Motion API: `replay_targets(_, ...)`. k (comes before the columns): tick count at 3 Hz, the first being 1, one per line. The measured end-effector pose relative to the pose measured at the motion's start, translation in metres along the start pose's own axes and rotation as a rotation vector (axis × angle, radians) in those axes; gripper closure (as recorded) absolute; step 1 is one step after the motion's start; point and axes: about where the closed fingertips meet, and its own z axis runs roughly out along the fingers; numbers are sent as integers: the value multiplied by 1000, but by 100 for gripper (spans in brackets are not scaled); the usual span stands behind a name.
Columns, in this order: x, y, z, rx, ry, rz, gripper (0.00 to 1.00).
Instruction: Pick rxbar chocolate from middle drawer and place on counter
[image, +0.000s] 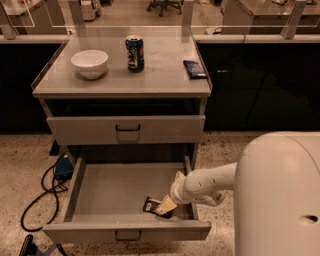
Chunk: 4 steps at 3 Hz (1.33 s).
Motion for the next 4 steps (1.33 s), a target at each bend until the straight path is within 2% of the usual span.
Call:
replay_targets(1,-6,-11,-3,1,-15,6,0)
replay_targets(2,-1,-13,12,-32,-48,26,0)
replay_targets(3,17,-14,36,-58,-95,75,0)
replay_targets(4,37,-11,60,-77,-110,118,0)
